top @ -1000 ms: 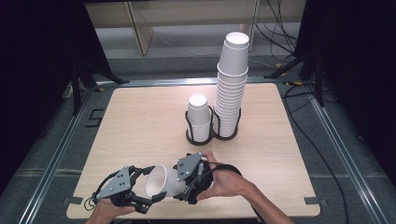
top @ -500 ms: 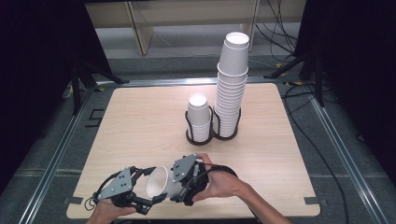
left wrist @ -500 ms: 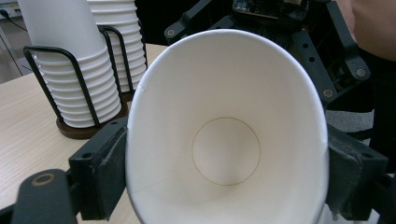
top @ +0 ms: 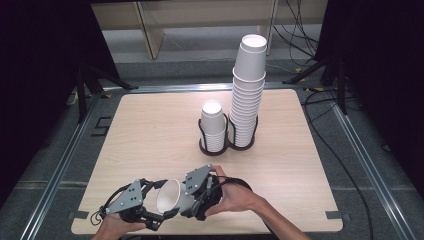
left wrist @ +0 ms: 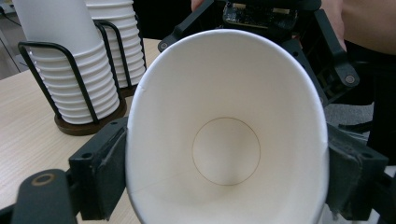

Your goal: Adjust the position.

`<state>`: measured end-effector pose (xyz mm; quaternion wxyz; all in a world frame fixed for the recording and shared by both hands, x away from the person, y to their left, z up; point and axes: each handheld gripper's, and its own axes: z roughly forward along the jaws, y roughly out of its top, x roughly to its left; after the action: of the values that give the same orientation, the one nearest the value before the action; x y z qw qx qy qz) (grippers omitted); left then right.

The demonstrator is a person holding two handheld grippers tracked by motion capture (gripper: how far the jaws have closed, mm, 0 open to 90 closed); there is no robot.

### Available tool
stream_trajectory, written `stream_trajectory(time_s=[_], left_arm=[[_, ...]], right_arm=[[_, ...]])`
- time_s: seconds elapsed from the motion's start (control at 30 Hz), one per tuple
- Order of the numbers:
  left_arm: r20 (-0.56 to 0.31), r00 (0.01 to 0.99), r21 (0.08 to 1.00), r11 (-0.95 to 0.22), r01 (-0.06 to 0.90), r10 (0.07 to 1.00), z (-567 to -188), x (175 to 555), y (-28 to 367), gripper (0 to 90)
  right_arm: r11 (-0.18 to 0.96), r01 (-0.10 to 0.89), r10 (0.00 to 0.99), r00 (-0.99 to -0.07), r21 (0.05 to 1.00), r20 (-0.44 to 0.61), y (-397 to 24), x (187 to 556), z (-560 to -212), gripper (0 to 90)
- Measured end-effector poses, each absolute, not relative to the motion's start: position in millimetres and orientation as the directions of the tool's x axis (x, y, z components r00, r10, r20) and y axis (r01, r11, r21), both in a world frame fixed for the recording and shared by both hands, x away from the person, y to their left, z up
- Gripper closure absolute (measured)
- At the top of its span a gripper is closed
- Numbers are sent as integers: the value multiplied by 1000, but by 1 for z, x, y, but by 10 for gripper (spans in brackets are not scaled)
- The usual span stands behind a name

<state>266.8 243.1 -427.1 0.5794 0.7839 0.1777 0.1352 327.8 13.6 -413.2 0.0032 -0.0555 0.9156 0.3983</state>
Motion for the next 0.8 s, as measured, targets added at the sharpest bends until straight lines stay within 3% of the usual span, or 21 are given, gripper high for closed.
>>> stream_trajectory(time_s=[0.1,0.23,0.53,0.8], left_arm=[[8,900,953,-277,125,435,-427,267,243,149],[12,902,954,-276,119,431,-427,267,243,149],[16,905,949,-290,119,424,-429,267,241,149],[9,907,946,-298,130,421,-428,267,243,145]], right_arm=[[679,-138,-112,-990,721,-84,14,330,-414,179],[679,-93,-98,-995,729,-36,16,327,-415,180],[665,-139,-123,-989,734,-76,16,332,-418,212],[660,-120,-114,-992,741,-60,17,330,-419,223]])
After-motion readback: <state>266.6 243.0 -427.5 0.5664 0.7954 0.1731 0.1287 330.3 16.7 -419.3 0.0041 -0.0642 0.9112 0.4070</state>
